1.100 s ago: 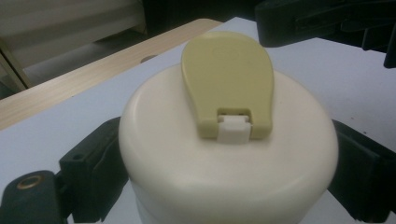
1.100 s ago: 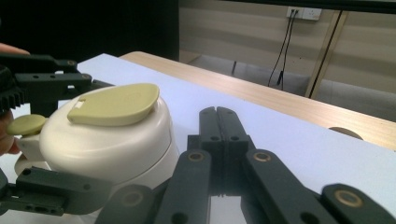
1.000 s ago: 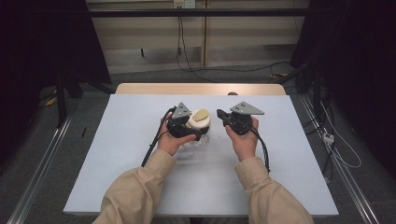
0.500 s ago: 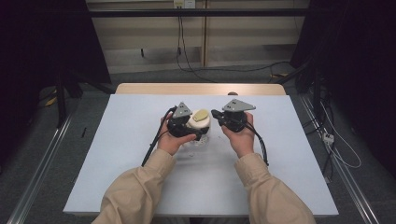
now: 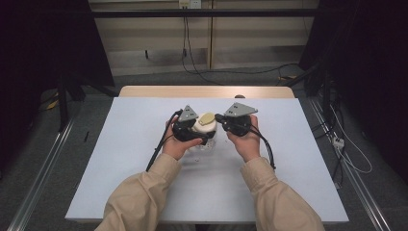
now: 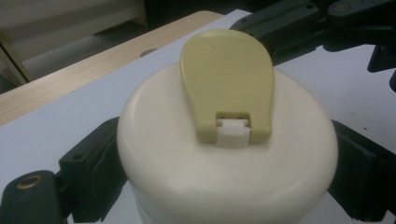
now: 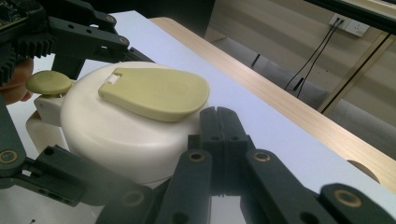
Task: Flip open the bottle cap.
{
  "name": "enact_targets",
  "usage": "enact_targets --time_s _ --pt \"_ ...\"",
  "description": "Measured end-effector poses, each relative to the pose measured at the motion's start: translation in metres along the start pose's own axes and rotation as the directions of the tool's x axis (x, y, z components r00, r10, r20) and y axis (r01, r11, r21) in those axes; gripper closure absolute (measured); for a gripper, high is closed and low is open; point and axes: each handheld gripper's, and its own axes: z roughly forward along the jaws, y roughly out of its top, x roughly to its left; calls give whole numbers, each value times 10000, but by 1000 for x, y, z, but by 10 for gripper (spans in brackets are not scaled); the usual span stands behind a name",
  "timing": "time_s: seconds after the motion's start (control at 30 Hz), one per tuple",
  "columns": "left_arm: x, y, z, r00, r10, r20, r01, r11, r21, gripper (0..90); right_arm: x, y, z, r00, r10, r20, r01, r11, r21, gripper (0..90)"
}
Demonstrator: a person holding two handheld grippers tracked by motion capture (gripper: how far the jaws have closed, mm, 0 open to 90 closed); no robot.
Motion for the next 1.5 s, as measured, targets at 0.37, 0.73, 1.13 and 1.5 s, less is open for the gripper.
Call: enact_targets --time_s 0.37,0.73,1.13,1.5 --pt "0 0 0 10000 9 -22 -9 10000 32 101 1 6 -3 10000 26 -31 -27 9996 -264 900" --pt "0 0 0 10000 -5 -24 5 10000 20 101 2 8 -4 9989 426 -183 -436 9976 -538 900" --pt "-1 0 0 10000 -9 -53 9 10000 26 101 2 10 -8 9975 640 -300 -660 9953 -708 900" --pt "-1 0 0 10000 -32 -62 32 10000 27 101 6 13 -8 9953 875 -422 -909 9920 -879 900"
